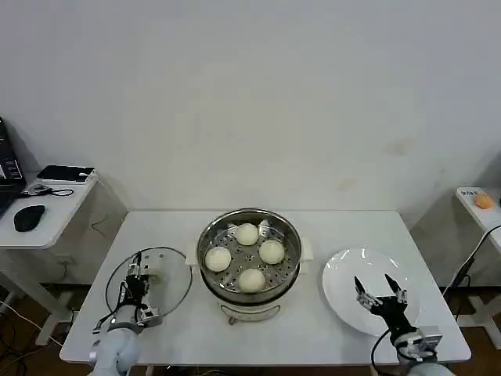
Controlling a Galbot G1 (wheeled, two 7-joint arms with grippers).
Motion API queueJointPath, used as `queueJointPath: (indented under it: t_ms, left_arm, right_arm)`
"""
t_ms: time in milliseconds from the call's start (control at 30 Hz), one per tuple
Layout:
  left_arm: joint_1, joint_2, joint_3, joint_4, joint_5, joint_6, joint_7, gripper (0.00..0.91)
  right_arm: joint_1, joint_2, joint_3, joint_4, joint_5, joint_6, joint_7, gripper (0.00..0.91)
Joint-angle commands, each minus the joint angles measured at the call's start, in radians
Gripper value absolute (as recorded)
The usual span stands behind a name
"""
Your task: Take steamed baozi put them in steamer then cover it.
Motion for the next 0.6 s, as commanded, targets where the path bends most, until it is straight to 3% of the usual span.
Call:
queueJointPath:
  t_ms: [33, 600]
  left_arm:
    - [-0.005, 0.003, 0.004, 0.02, -0.038, 0.001, -0.02, 0.0]
    - [0.014, 0.012, 0.006, -0.03, -0.059, -0.004, -0.03, 0.0]
  right_arm:
    - [0.001, 0.003, -0.002, -0.008, -0.001, 0.005, -0.003, 0.907]
    - [0.004, 0.01, 0.002, -0.028, -0.001, 0.013, -0.005, 0.907]
